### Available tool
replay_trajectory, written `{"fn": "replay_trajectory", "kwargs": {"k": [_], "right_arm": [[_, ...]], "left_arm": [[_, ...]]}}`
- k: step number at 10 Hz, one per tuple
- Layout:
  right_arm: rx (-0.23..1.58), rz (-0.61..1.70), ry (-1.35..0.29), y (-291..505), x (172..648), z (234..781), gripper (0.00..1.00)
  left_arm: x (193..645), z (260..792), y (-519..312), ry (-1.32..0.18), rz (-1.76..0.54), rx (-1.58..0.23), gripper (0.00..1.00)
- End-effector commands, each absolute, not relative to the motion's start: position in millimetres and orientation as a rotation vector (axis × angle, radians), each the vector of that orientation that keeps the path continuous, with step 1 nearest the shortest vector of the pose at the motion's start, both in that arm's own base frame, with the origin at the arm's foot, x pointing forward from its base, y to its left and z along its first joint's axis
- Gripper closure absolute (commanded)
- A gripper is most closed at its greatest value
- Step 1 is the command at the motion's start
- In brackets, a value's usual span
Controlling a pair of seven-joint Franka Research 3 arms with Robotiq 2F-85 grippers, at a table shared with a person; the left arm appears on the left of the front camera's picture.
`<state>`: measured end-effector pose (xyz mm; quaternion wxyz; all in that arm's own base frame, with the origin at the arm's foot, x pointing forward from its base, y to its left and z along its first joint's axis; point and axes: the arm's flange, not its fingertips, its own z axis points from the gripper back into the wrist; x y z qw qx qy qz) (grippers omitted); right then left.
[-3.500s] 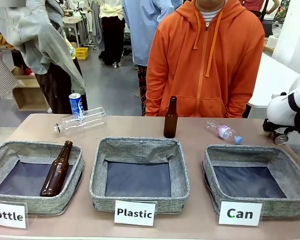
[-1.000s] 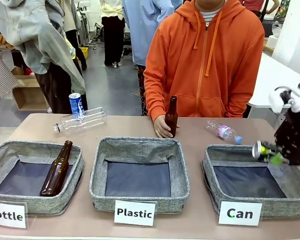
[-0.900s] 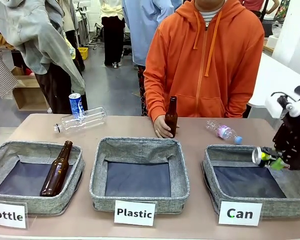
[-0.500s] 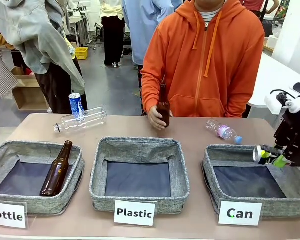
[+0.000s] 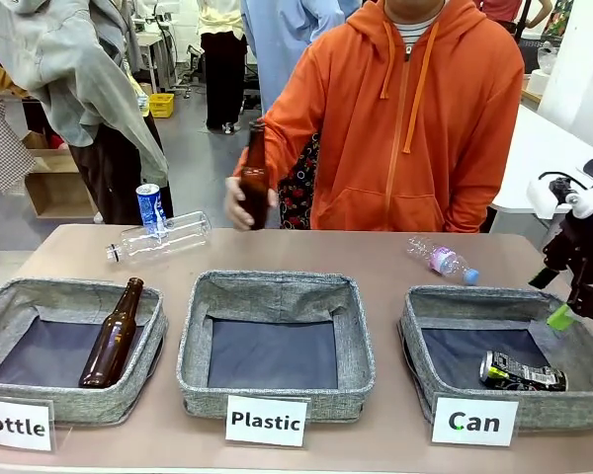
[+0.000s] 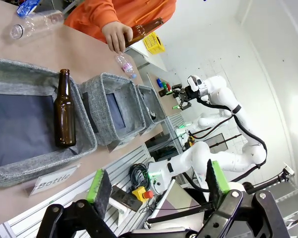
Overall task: Sort the can waste into the basket.
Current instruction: Pick up the can waste from the table and place it in the right Fabric basket.
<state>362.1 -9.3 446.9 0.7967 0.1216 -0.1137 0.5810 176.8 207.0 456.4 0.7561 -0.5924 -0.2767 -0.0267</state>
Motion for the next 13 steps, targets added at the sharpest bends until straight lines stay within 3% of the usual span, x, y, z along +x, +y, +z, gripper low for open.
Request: {"fn": "replay_trajectory", "kwargs": {"k": [1,2,3,5,6,10,11,12,13], "right_arm": [[0.299,1.03,-0.345,-15.5,374.5,448.9,0.0],[0.407,0.75,-0.367,-22.5,380.2,458.0,0.0],[0.595,0.317,-0.327,-30.7,385.3,472.9,0.0],[1.054,-0.135,-0.228,-74.3,393.7,488.5,0.0],[1.184,-0.249,-0.24,-90.2,391.7,487.4,0.0],[1.589,-0.217,-0.233,-151.8,370.6,470.3,0.0],[1.586,-0.284,-0.307,-158.4,371.1,464.2,0.0],[1.202,0.082,-0.112,-143.1,362.5,470.8,0.0],[1.202,0.082,-0.112,-143.1,362.5,470.8,0.0]], "left_arm": [[176.5,459.2,205.0,-0.611,-0.049,-1.315,0.0],[176.5,459.2,205.0,-0.611,-0.049,-1.315,0.0],[176.8,456.4,206.9,-0.603,-0.058,-1.292,0.0],[155.6,514.6,245.7,-0.726,-0.059,-1.387,0.0],[145.9,534.6,260.6,-0.761,-0.071,-1.421,0.0],[116.5,576.2,340.0,-0.972,0.007,-1.42,0.0],[111.4,574.8,350.1,-0.997,0.026,-1.435,0.0],[105.4,571.7,355.7,-1.014,0.036,-1.445,0.0],[104.2,570.2,358.1,-1.026,0.051,-1.448,0.0]]}}
